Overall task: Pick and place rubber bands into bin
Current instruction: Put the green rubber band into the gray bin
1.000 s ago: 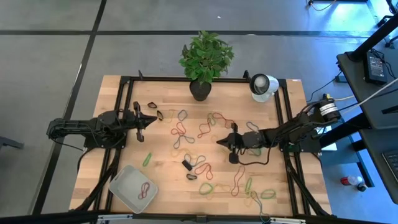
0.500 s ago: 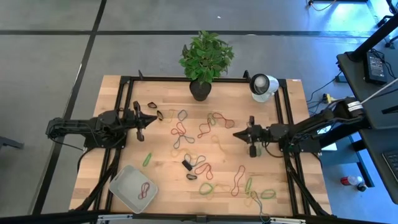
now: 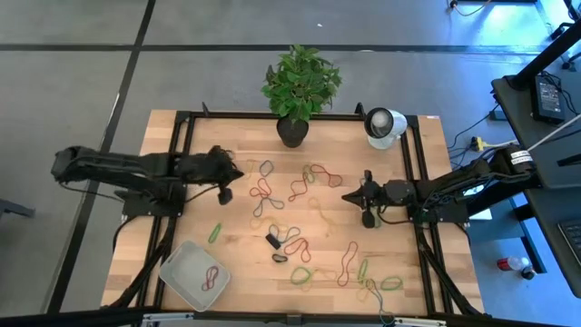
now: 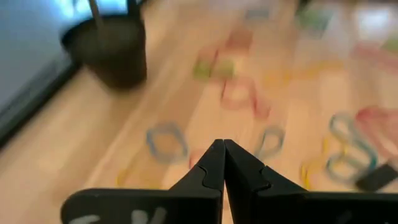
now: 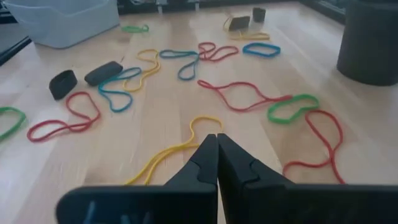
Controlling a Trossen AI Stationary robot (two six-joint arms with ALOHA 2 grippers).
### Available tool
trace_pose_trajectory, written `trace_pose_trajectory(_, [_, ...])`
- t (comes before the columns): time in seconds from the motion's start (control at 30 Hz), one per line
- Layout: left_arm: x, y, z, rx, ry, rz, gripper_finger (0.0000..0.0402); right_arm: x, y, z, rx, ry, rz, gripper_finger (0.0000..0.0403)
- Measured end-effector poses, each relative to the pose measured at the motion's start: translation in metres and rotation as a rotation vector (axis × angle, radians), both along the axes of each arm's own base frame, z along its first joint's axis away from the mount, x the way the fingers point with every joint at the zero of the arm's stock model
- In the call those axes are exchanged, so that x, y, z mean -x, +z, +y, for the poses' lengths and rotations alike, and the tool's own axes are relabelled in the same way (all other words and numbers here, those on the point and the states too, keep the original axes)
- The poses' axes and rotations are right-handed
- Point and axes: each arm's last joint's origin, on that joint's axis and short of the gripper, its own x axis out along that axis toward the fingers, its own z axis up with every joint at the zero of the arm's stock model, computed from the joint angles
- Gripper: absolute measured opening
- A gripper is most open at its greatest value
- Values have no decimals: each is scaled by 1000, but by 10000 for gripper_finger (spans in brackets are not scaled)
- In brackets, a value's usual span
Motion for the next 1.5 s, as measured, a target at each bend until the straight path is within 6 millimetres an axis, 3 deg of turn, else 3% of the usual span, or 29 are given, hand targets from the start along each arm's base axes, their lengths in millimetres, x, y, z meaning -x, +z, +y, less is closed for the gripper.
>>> trace_pose_trajectory(0.13, [-26, 4, -7, 81, 47, 282, 5, 1, -3, 0, -39, -15, 28, 5])
trace_pose_trajectory(0.3, [-50, 4, -20, 226, 202, 470, 18, 4, -9, 0, -72, -34, 97, 6])
trace_pose_trajectory(0.53, [-51, -17, -49, 446, 448, 668, 72, 6, -15, -1, -113, -58, 152, 3])
trace_pose_trajectory(0.73, [-53, -30, -69, 494, 584, 699, 141, 8, -17, 0, -129, -32, 170, 7])
trace_pose_trajectory(0.9, [-55, -42, -79, 525, 676, 739, 176, 8, -16, 0, -149, -28, 169, 3])
trace_pose_trajectory(1.23, [-59, -69, -98, 505, 716, 865, 182, 8, -16, 0, -152, -30, 167, 11])
trace_pose_trajectory(1.5, [-63, -86, -101, 467, 750, 920, 182, 7, -15, 0, -132, -20, 156, 11])
